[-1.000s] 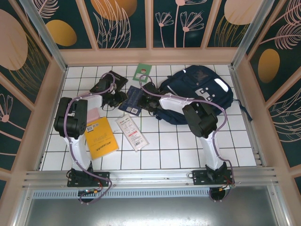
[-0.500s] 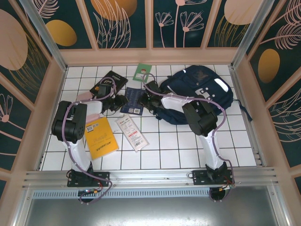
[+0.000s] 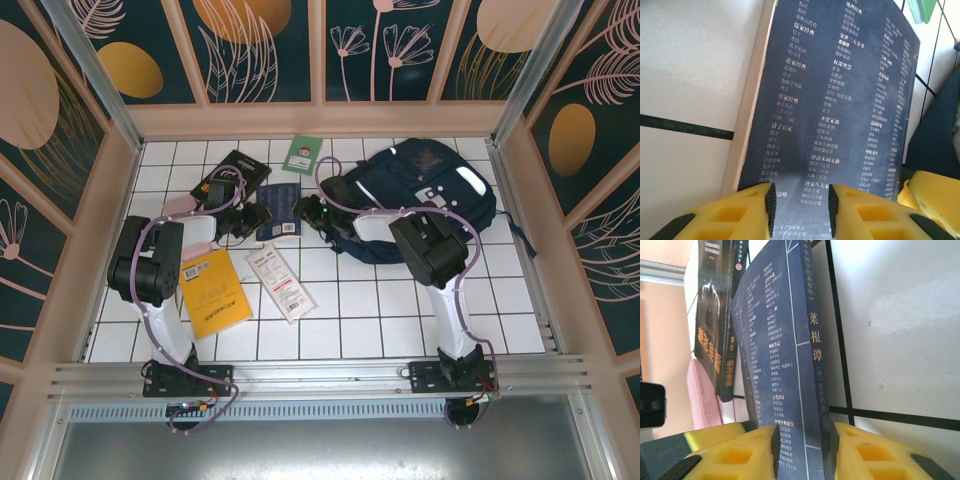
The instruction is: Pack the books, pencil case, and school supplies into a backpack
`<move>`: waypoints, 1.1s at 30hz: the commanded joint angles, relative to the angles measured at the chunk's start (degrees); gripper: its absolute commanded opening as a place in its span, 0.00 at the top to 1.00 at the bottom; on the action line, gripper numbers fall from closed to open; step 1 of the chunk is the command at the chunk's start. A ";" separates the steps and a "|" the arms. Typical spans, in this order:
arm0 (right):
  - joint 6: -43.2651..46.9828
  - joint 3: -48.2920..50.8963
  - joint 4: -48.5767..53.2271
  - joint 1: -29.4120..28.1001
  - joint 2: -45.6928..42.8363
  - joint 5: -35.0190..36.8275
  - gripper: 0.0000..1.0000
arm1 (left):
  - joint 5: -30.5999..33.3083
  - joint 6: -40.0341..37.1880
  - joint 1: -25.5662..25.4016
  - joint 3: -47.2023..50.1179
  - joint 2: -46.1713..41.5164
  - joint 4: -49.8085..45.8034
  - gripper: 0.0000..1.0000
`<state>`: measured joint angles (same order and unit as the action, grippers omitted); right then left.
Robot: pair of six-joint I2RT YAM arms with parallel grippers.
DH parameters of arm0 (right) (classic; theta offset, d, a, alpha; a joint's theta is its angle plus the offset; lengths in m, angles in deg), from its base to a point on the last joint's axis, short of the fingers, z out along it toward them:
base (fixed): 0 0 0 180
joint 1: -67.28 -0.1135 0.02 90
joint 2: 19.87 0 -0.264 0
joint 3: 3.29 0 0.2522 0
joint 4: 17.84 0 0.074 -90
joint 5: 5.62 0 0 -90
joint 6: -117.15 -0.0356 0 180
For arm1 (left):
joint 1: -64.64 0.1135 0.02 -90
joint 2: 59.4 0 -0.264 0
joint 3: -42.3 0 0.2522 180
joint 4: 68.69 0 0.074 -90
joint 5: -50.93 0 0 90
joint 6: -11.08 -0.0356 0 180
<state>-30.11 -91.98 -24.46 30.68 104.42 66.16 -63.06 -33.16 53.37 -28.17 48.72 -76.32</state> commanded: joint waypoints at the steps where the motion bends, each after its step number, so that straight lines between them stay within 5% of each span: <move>1: -1.36 1.28 -9.08 -2.06 -3.06 -8.29 0.64 | -4.02 0.74 -1.92 -0.59 1.44 -5.50 0.65; 9: -1.42 0.87 -10.37 -2.42 -1.88 -11.12 0.65 | -4.04 -0.01 -1.91 -1.76 1.17 -6.61 0.65; 15: 2.22 0.48 -2.19 -1.79 -4.10 -6.45 1.00 | -2.78 -1.24 -1.74 -3.37 -0.83 -9.49 0.63; 24: 11.71 -0.55 8.50 1.34 -14.12 -5.56 1.00 | -6.17 2.78 0.38 -6.57 -8.81 -7.46 0.29; 33: 10.97 2.05 5.96 7.07 -22.94 -19.43 1.00 | -15.82 15.99 0.38 -2.53 -11.37 13.38 0.22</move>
<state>-19.66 -90.78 -16.07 36.34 84.79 53.09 -73.83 -23.43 53.70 -32.43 38.73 -72.86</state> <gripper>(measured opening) 0.134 0.781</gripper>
